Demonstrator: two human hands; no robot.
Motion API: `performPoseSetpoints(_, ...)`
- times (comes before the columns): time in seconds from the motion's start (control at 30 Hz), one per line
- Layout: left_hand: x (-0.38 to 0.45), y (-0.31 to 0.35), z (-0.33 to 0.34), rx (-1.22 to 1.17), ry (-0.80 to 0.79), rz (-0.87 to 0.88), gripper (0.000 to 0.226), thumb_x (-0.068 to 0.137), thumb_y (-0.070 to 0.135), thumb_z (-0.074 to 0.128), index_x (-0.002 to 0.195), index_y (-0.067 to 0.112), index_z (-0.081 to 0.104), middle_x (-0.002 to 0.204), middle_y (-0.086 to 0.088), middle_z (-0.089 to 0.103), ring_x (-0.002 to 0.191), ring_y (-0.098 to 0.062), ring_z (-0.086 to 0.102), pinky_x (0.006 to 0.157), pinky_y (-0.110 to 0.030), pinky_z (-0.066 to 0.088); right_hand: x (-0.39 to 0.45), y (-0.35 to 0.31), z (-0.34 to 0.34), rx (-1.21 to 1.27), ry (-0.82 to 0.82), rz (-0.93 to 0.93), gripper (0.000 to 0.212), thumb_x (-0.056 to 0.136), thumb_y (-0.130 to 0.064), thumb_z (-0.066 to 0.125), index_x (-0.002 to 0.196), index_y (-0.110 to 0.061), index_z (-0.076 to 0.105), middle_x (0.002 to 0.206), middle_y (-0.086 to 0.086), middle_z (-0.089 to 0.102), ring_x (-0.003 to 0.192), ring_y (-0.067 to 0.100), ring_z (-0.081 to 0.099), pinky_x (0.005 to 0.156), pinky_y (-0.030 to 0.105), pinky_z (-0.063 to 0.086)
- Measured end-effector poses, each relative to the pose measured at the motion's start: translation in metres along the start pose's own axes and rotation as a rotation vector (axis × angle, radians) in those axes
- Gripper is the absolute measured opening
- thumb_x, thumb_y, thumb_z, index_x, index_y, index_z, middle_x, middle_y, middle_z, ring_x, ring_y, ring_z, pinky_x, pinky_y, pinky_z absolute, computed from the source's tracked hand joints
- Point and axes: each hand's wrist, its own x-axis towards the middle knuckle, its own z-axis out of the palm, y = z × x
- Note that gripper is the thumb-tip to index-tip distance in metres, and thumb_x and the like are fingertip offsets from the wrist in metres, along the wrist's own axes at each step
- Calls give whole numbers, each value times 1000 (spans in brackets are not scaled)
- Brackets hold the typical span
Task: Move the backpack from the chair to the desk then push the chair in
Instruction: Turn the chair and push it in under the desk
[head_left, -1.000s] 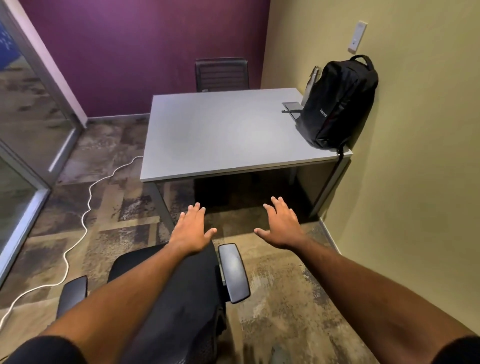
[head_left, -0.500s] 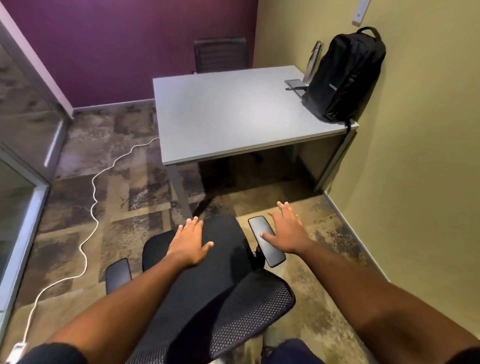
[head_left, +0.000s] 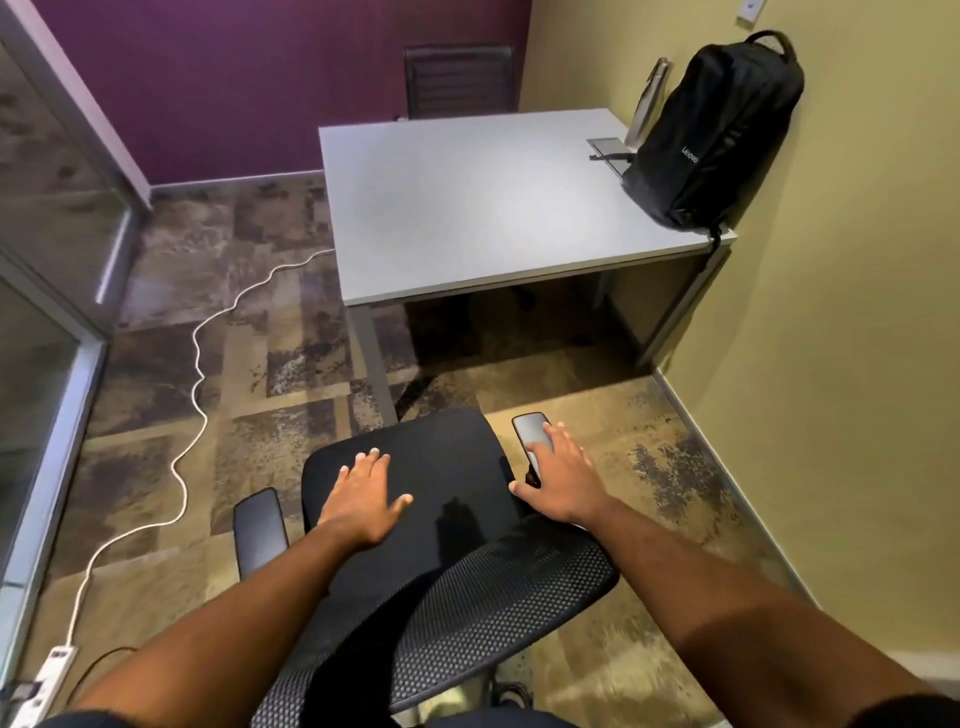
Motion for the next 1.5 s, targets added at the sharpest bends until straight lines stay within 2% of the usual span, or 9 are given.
performPoseSetpoints(0.23,4,-47,-4,16,-45,132,80,101,53,45,160,9,12,169,-11,8,156,-28,3,126,-43,4,-22,-34,24,-8,40,108,72,91,-62,63,150,-24,46,172,7,15,160,27,2,125,55,23)
performPoseSetpoints(0.47,-24,-104,3,53,-196,281,83,99,56,48,160,9,14,169,-12,11,156,-28,6,126,-44,5,-82,-83,57,-42,119,254,61,95,-57,60,147,-26,50,170,7,22,159,26,7,124,55,21)
performPoseSetpoints(0.67,-62,-88,22,-10,-285,417,87,97,59,49,159,9,15,168,-12,11,156,-28,6,125,-44,4,-125,-102,72,-117,141,297,51,98,-55,53,140,-27,59,165,3,32,158,23,15,127,52,11)
performPoseSetpoints(0.8,-93,-68,42,-89,-373,506,84,97,63,43,159,13,17,168,-9,14,156,-25,7,125,-43,3,-132,-110,70,-168,101,336,50,100,-58,46,136,-29,64,158,0,45,150,19,33,126,51,5)
performPoseSetpoints(0.9,-107,-58,51,-161,-395,483,74,101,62,33,158,15,22,167,-8,20,155,-24,12,126,-43,5,-131,-114,68,-188,86,343,50,99,-59,44,133,-31,66,154,-4,51,145,16,41,125,52,6)
performPoseSetpoints(1.1,-117,-59,44,-155,-424,487,84,95,72,34,157,17,25,165,-7,26,154,-22,18,126,-44,7,-139,-114,79,-206,95,354,51,96,-64,40,122,-33,71,135,-8,66,132,15,53,125,52,11)
performPoseSetpoints(1.33,-118,-79,32,-97,-480,501,93,91,79,32,159,16,20,167,-5,23,155,-22,12,126,-41,5,-152,-138,100,-199,118,425,55,92,-67,39,117,-34,74,128,-9,69,129,13,55,122,50,13)
performPoseSetpoints(1.5,-110,-123,23,-100,-505,510,104,83,88,30,158,17,22,165,-4,27,154,-19,16,127,-40,6,-156,-175,119,-173,168,536,61,89,-72,34,116,-34,74,125,-10,70,126,13,57,122,50,14)
